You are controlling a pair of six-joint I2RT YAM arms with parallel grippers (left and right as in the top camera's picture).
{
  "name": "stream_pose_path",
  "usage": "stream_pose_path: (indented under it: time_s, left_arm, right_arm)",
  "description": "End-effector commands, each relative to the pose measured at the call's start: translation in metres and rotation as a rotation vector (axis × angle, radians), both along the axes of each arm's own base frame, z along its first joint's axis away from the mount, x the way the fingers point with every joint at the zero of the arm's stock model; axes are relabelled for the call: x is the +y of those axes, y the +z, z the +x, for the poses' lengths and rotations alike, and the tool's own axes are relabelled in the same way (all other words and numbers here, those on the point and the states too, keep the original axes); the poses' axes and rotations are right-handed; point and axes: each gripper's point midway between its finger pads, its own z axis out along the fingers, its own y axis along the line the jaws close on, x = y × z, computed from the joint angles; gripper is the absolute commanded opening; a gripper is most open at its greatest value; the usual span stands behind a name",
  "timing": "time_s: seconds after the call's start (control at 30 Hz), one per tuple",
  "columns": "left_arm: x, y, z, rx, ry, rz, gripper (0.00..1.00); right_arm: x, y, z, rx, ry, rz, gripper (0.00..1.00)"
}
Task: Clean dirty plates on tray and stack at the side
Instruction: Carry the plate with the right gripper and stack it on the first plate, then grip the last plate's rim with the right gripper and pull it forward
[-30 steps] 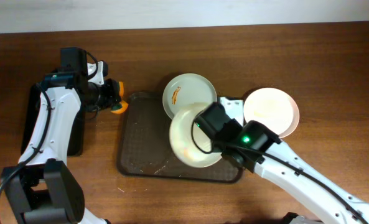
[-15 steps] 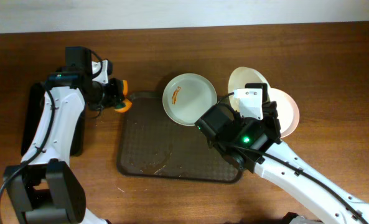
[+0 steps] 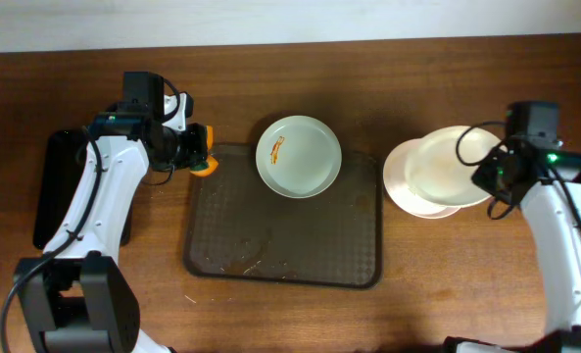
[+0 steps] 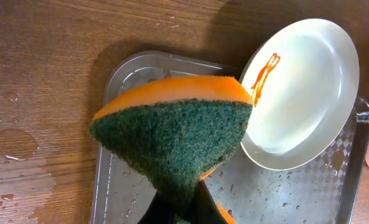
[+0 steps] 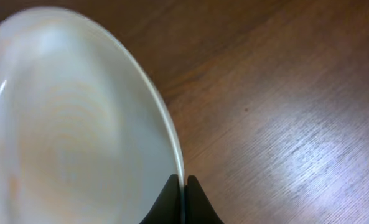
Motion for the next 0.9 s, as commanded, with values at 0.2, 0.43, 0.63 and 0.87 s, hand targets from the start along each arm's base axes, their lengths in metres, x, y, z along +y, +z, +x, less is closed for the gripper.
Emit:
stream_pose_path:
  time_s: [0.2,0.43,0.63,0.87]
  left_arm:
    - [-0.002,0.007,0.005,-0.027,-0.018,0.008,0.0]
    - [0.003,0.006,0.005,-0.045,-0.061,0.053,0.0]
    - [0.003,0.006,0.006,-0.048,-0.068,0.056,0.0]
    - [0.003,0.006,0.006,-0.048,-0.068,0.056,0.0]
  right_arm:
    - [0.046,-0.134,0.015,0.256,0.209,0.372,0.25]
    - [0.144,-0.052,0.013,0.142,0.621,0.526,0.38]
    - [0.19,-0.135,-0.029,0.275,0.717,0.416,0.37]
    - [0.184,-0.167,-0.032,0.221,0.765,0.326,0.14]
